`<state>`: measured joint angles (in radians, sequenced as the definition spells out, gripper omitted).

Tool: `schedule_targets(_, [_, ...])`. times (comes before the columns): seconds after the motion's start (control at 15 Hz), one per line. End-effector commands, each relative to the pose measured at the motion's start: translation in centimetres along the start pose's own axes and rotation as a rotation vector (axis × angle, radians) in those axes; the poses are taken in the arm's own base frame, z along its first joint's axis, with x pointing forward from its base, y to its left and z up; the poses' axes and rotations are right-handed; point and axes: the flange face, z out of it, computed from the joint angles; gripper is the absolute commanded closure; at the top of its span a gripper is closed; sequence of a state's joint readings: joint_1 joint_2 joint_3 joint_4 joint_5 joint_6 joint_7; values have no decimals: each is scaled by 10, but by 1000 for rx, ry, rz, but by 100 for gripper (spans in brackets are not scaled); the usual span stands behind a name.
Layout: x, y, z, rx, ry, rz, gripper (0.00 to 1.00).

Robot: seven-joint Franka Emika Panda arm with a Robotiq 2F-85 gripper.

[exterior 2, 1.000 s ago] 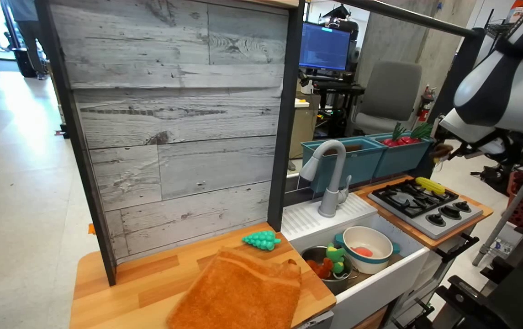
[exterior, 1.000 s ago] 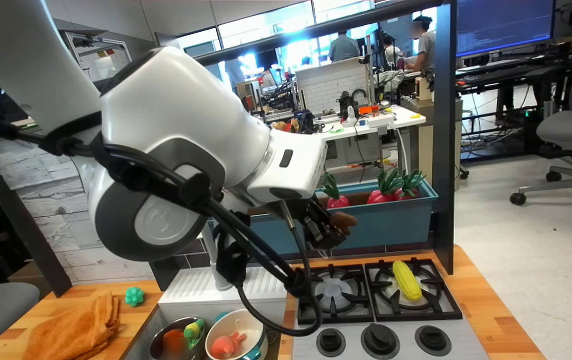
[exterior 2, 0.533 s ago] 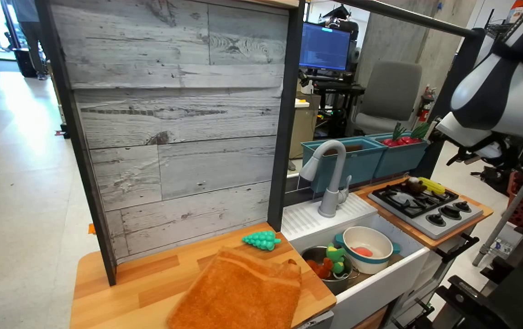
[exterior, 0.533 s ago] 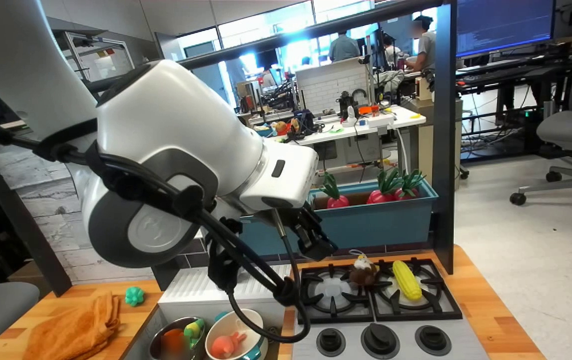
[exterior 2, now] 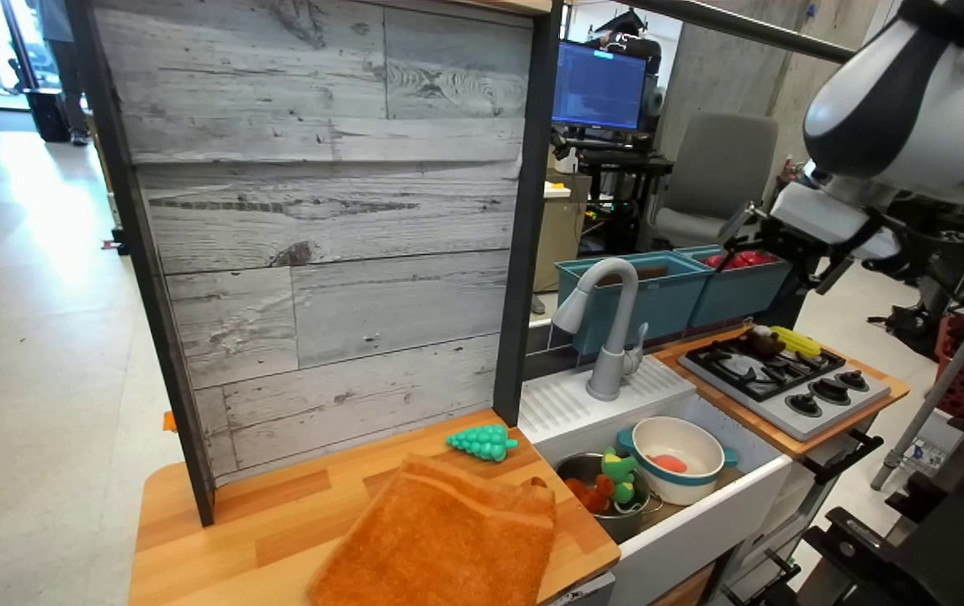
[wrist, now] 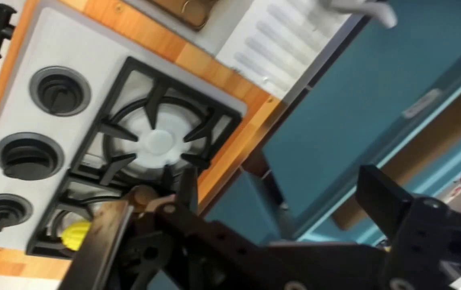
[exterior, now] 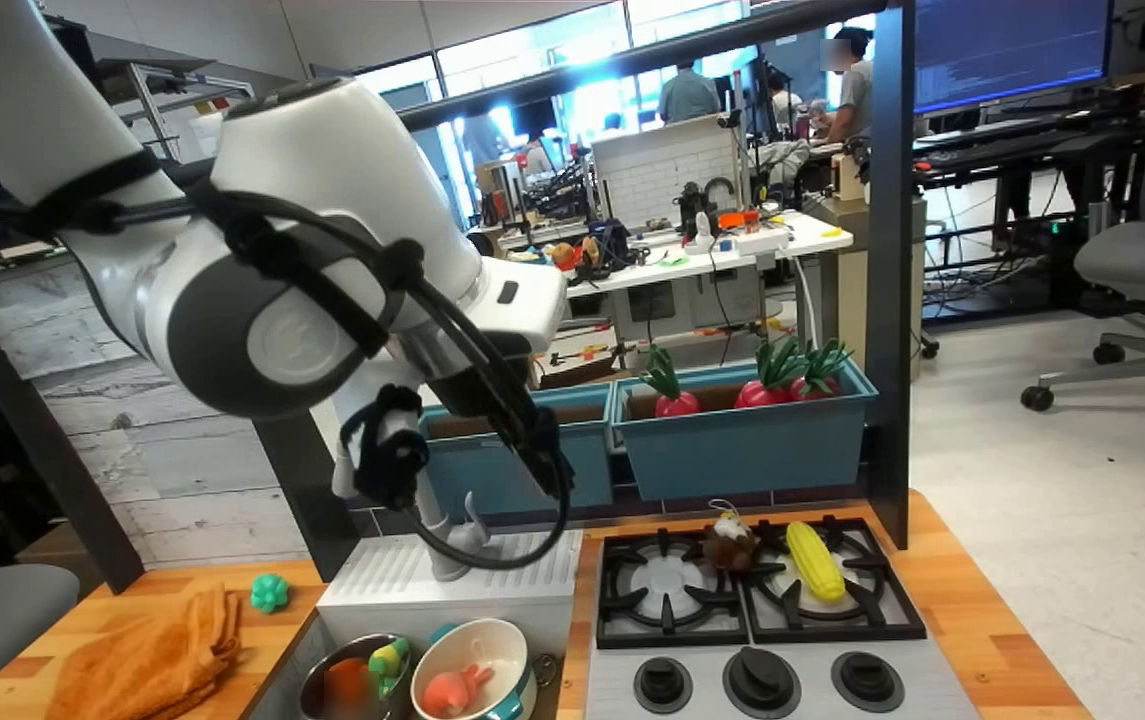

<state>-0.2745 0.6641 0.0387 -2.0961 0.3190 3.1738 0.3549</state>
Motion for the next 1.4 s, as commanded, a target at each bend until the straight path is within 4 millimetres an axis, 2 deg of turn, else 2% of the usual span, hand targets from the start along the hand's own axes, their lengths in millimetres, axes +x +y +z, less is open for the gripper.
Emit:
schedule_targets(0.0, [-9,-39,-50,77,-162,-73,0])
schedule_targets(0.07, [-15,-41,-58,51,-225,-81,0])
schedule_targets(0.13, [-7,-39,-32,58,-143,-52,0])
schedule_targets(0.27, [-11,-48,-51,56,-199,-69,0])
schedule_targets(0.33, [-7,-38,-53,-31,-284,-81,0])
schedule_targets(0.47, [9,-35,-36,68,-397,-172,0])
schedule_targets(0.6, [25,-14,-7,63,-500,-232,0])
schedule_targets(0.73, [36,21,22,46,-599,-302,0])
schedule_targets(0.93, [41,69,43,1,-754,-384,0])
schedule_targets(1.0, [37,81,49,-66,-798,-389,0])
schedule_targets(1.07, [34,73,40,-15,-732,-351,0])
schedule_targets(1.13, [35,84,47,-28,-746,-344,0])
schedule_targets(1.2, [33,86,49,-28,-748,-340,0])
schedule_targets(1.33, [35,79,48,3,-680,-350,0])
